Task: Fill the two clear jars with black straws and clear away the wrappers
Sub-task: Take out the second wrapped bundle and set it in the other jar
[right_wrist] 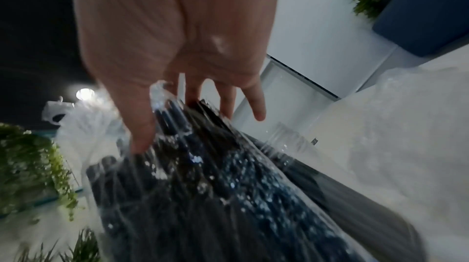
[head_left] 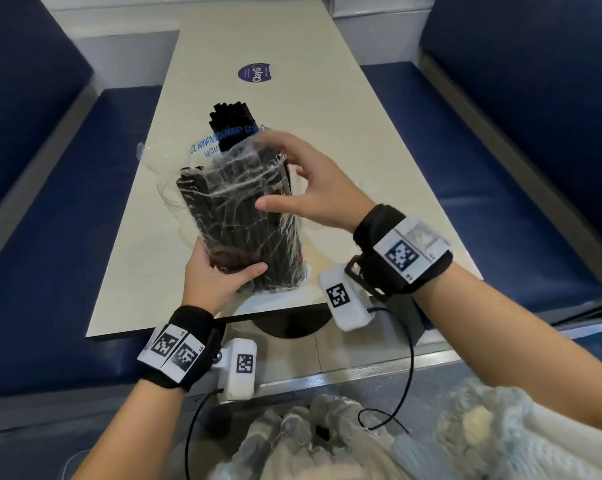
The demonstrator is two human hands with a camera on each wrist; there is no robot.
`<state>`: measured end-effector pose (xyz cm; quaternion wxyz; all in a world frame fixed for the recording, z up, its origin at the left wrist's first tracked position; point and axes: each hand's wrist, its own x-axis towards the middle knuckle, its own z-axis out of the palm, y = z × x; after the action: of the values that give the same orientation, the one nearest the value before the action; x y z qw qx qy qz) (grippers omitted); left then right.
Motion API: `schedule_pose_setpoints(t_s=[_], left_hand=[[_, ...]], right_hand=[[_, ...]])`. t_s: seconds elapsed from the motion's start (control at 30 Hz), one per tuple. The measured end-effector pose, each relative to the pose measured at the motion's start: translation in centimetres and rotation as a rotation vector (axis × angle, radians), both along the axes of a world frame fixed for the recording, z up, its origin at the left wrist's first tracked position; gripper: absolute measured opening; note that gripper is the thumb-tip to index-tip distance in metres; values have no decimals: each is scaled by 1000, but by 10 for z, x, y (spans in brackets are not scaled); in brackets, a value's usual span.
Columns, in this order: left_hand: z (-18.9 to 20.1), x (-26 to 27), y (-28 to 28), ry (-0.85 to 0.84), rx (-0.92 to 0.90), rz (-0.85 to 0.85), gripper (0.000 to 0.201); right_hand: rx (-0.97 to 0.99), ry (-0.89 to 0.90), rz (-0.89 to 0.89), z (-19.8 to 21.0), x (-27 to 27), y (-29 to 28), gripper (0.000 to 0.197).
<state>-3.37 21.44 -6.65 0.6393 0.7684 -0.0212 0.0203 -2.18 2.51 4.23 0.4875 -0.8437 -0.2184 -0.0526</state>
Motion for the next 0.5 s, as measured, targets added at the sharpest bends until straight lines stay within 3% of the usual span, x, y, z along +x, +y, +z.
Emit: schedule_pose_setpoints(t_s=[0.13, 0.3, 0.4, 0.5], left_hand=[[13, -5, 4, -69, 16, -37, 72], [48, -10, 10, -301, -215, -73, 70], [63, -9, 9, -440, -189, -75, 64], [63, -9, 7, -474, -187, -52, 62]], right_hand=[[153, -113, -50, -17, -2, 9, 34], [190, -197, -80, -26, -12, 20, 15], [264, -158, -92, -29, -16, 22, 18], [308, -118, -117, -28, -20, 21, 31]])
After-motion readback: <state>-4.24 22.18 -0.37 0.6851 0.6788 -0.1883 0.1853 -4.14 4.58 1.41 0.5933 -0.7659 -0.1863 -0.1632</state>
